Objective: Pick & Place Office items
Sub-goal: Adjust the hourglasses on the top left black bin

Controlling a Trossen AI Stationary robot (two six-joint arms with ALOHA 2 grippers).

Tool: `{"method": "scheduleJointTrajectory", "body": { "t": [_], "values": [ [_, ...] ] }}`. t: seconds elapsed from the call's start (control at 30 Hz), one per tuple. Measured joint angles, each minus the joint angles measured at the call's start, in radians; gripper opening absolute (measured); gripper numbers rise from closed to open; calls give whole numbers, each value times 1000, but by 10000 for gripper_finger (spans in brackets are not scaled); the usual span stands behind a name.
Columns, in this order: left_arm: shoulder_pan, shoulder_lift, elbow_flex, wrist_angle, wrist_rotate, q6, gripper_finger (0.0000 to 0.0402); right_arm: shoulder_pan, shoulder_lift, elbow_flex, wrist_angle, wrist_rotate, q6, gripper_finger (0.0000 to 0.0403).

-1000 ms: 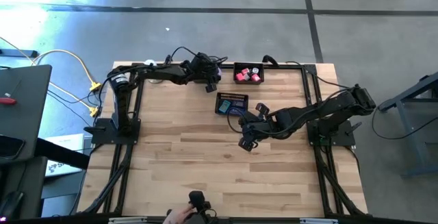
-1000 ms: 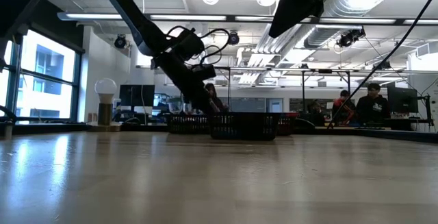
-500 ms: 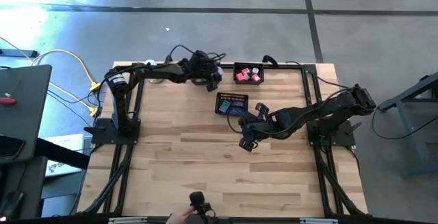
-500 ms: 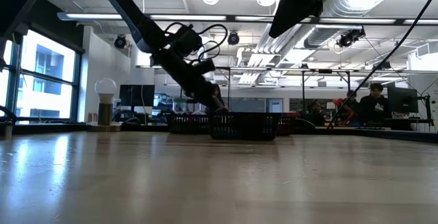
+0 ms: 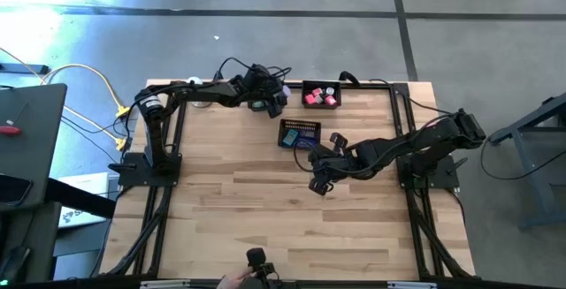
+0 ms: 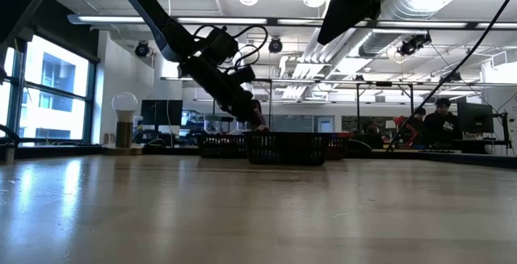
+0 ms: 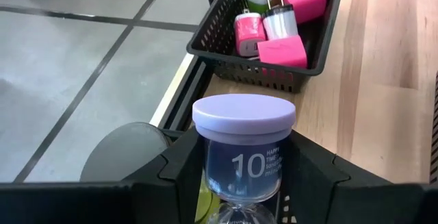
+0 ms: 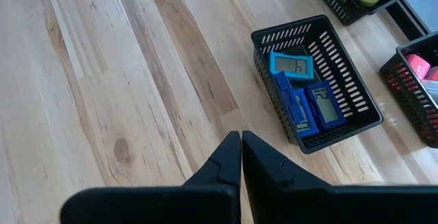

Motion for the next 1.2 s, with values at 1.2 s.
{"method": "scheduleJointTrajectory", "body": {
  "t": [1.2],
  "values": [
    [15,-70,-247,465,98,-145,154,-1,0,0,2,4,-24,2]
  ]
}}
